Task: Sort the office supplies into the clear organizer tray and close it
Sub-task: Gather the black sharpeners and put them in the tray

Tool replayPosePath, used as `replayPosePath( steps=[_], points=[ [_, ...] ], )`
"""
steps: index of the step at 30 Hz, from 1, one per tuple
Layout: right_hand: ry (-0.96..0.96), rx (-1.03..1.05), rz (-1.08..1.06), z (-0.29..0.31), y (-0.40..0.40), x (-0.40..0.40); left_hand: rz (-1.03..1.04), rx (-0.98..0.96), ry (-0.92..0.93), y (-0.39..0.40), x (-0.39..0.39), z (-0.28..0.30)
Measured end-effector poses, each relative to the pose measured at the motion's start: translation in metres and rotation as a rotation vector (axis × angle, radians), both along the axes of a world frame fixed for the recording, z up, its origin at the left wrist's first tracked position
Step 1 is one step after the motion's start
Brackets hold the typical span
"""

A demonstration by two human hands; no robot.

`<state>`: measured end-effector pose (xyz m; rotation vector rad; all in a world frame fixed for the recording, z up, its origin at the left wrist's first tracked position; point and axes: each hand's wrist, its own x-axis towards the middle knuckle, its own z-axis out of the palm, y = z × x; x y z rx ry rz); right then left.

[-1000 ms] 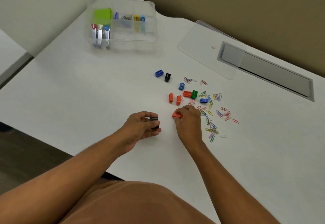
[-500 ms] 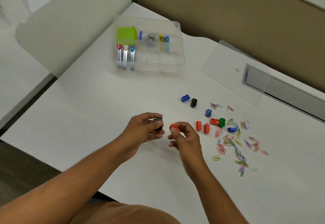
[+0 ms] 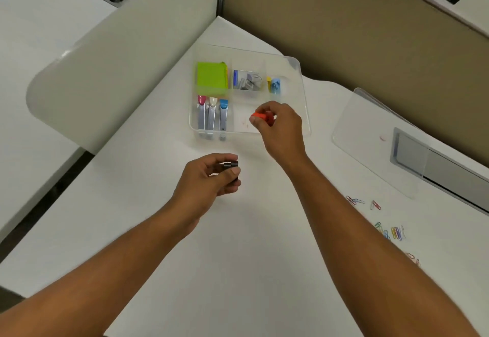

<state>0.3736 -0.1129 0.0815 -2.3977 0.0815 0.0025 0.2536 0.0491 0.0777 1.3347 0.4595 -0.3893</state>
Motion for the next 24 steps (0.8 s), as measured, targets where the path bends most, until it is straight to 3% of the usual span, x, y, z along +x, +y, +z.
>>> replayPosePath(
  steps=[4,10,15,18,21,24],
  points=[
    [0.094,-0.067,0.039,-0.004,0.012,0.016,-0.009,-0.016,0.011,0.006,0.010,-0.006],
    [-0.074,-0.184,-0.012,0.005,0.009,0.023,-0.006,-0.028,0.048,0.013,0.028,-0.015],
    [0.103,-0.280,0.126,0.006,0.012,0.028,0.009,-0.044,0.074,0.006,0.041,-0.013],
    [0.041,-0.142,0.036,0.018,0.004,-0.002,0.024,-0.102,0.069,0.007,0.048,-0.009],
    [0.252,0.257,0.105,0.025,0.000,-0.043,0.016,-0.175,0.046,0.010,0.051,-0.009],
    [0.377,0.361,0.179,0.018,0.002,-0.067,-0.060,-0.164,0.052,0.010,0.050,-0.012]
  ],
)
